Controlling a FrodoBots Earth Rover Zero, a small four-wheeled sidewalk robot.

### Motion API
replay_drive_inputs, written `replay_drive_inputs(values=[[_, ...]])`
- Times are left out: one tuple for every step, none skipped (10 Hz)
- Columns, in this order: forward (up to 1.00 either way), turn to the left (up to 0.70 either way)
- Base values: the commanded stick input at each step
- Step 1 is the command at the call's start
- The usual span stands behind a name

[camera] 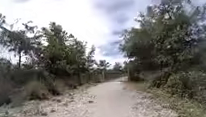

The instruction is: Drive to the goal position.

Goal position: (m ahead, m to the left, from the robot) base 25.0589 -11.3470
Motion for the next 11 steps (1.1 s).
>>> replay_drive_inputs(values=[[0.85,0.0],[0.85,0.0],[0.85,0.23],[0.85,0.34],[0.85,0.18],[0.85,0.0],[0.85,0.0],[0.85,0.0],[0.85,0.0],[0.85,0.0],[0.85,0.0]])
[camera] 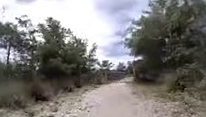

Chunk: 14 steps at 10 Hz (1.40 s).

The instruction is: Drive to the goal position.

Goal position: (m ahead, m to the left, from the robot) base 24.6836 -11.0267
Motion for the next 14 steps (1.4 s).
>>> replay_drive_inputs(values=[[0.85,0.08],[0.85,0.3],[0.85,0.19],[0.85,0.08],[0.85,0.0],[0.85,0.0],[0.85,0.0],[0.85,0.0],[0.85,0.0],[0.85,0.0],[0.85,0.0],[0.85,0.0],[0.85,0.0],[0.85,0.22]])
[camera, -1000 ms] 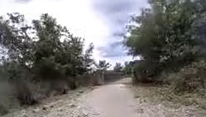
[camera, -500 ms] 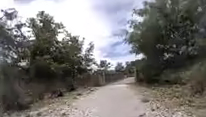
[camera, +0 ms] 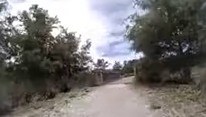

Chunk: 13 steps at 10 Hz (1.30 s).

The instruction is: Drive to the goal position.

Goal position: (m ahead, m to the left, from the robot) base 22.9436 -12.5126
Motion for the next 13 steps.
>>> replay_drive_inputs(values=[[0.85,0.32],[0.85,0.16],[0.85,0.0],[0.85,0.0],[0.85,0.0],[0.85,0.0],[0.85,0.0],[0.85,0.0],[0.85,0.0],[0.85,0.0],[0.85,0.0],[0.85,0.0],[0.85,0.0]])
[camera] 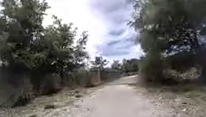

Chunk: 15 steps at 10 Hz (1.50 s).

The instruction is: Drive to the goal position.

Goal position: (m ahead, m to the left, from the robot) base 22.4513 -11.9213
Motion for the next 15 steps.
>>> replay_drive_inputs(values=[[0.85,0.0],[0.85,0.0],[0.85,0.0],[0.85,0.0],[0.85,0.0],[0.85,0.0],[0.85,0.0],[0.85,0.0],[0.85,0.0],[0.85,0.0],[0.85,0.0],[0.85,0.0],[0.85,0.0],[0.85,0.0],[0.85,0.0]])
